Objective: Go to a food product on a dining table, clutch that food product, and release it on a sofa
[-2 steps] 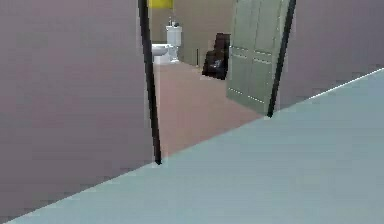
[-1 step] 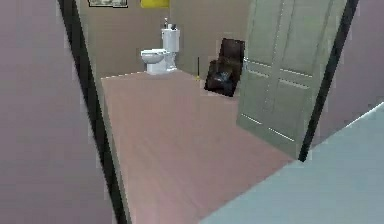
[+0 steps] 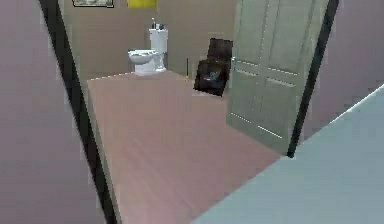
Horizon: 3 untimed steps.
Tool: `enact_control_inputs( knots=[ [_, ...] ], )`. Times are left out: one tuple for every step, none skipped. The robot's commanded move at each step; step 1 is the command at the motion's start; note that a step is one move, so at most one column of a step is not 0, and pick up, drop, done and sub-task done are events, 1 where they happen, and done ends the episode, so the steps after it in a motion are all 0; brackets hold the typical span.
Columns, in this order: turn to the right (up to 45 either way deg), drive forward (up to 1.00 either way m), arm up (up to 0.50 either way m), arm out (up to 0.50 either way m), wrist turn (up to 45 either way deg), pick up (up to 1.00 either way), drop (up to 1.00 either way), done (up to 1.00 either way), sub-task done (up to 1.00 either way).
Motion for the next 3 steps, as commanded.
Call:
enact_control_inputs(
  knots=[
    [0.0,0.75,0.0,0.0,0.0,0.0,0.0,0.0,0.0],
    [-18.0,0.0,0.0,0.0,0.0,0.0,0.0,0.0,0.0],
    [0.0,1.0,0.0,0.0,0.0,0.0,0.0,0.0,0.0]
  ],
)
